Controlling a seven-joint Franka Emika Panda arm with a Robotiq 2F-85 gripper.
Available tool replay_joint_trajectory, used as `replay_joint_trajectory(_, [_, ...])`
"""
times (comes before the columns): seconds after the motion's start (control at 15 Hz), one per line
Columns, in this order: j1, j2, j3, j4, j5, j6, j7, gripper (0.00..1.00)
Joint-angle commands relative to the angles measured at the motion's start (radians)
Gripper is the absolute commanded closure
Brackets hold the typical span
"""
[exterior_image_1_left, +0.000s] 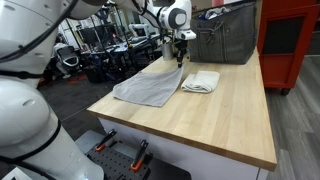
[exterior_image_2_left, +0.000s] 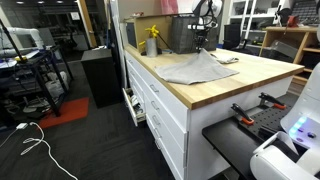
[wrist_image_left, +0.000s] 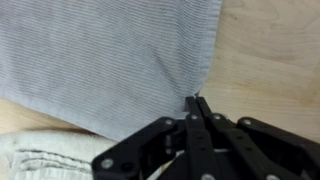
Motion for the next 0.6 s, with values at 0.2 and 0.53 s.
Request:
replay_joint_trajectory(0.2, [0.012, -0.03, 0.005, -0.015, -0.032, 0.007, 0.022, 0.47])
replay_joint_trajectory(0.53, [0.02, -0.097, 0.07, -0.15, 0.01, 0.012, -0.06, 0.1])
